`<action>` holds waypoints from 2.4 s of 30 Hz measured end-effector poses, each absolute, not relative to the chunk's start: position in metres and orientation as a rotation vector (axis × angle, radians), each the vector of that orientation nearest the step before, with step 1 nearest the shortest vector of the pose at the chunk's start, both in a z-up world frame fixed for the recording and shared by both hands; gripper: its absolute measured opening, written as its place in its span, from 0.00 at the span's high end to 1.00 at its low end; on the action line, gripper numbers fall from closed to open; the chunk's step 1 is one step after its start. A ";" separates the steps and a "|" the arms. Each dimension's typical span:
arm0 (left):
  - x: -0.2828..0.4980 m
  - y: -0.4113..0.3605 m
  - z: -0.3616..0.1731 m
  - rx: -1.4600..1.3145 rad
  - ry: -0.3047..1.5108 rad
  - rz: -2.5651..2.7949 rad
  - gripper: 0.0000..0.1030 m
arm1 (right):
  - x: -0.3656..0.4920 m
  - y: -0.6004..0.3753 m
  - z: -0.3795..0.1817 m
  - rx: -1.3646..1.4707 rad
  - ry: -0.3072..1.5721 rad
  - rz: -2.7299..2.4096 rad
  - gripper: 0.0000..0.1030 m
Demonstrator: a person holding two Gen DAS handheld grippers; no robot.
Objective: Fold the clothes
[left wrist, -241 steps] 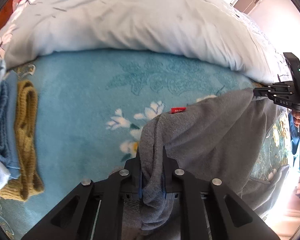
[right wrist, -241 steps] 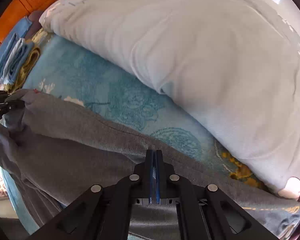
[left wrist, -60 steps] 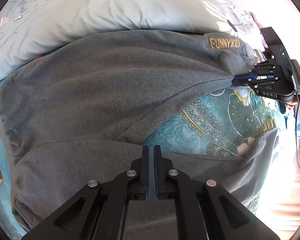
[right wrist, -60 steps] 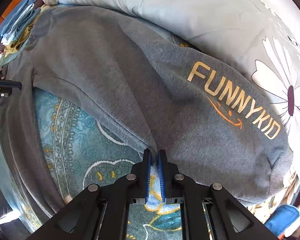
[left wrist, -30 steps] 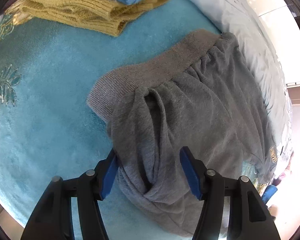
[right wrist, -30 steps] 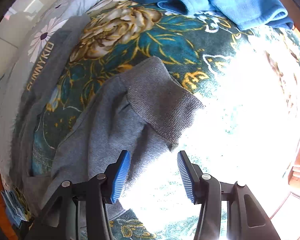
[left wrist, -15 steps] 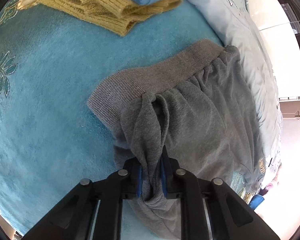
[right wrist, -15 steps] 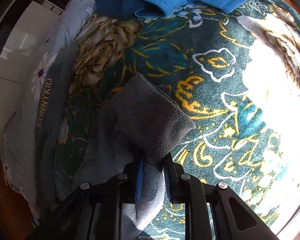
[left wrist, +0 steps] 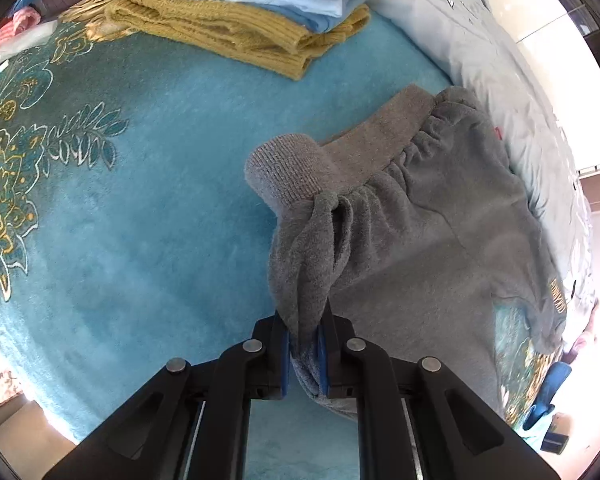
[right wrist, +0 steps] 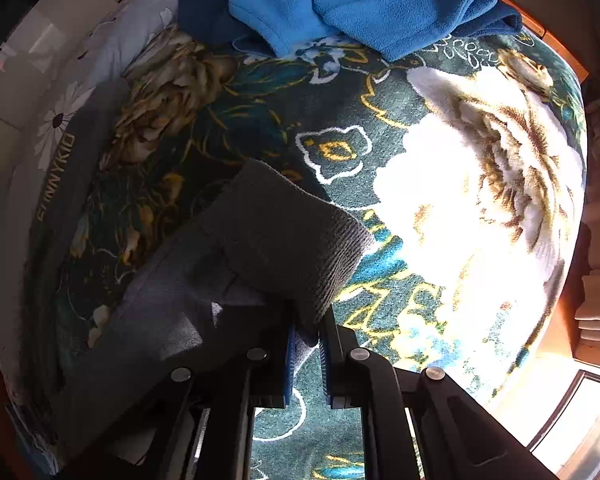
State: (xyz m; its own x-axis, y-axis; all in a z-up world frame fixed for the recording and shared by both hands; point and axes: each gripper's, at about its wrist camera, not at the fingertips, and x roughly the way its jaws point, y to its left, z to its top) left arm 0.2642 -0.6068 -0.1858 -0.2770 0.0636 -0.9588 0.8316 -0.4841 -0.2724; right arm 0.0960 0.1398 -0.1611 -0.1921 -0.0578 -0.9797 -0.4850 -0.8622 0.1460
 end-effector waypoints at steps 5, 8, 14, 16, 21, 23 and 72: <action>0.256 -0.612 -0.195 1.446 1.110 -1.797 0.89 | 0.101 0.145 -0.169 -1.815 0.613 2.115 0.90; 0.243 -0.614 -0.199 1.468 1.088 -1.795 0.88 | 0.098 0.145 -0.171 -1.832 0.607 2.113 0.90; 0.232 -0.621 -0.197 1.515 1.063 -1.784 0.85 | 0.098 0.146 -0.164 -1.853 0.606 2.108 0.85; 0.231 -0.625 -0.193 1.525 1.067 -1.778 0.80 | 0.099 0.146 -0.160 -1.859 0.584 2.099 0.76; 0.225 -0.630 -0.163 1.576 0.922 -1.814 0.66 | 0.104 0.151 -0.128 -1.803 0.531 2.090 0.61; 0.223 -0.632 -0.144 1.581 0.845 -1.845 0.64 | 0.104 0.153 -0.110 -1.759 0.516 2.102 0.53; 0.038 -0.602 -0.136 1.558 0.814 -1.993 0.62 | -0.233 -0.001 -0.176 -1.892 0.557 2.520 0.89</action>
State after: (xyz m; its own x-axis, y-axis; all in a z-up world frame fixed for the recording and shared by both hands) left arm 0.0383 -0.6017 -0.1361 -0.2371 -0.0106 -0.9714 0.6876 -0.7082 -0.1601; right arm -0.2328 -0.0009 -0.1755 -0.2995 -0.2516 -0.9203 -0.1596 -0.9378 0.3083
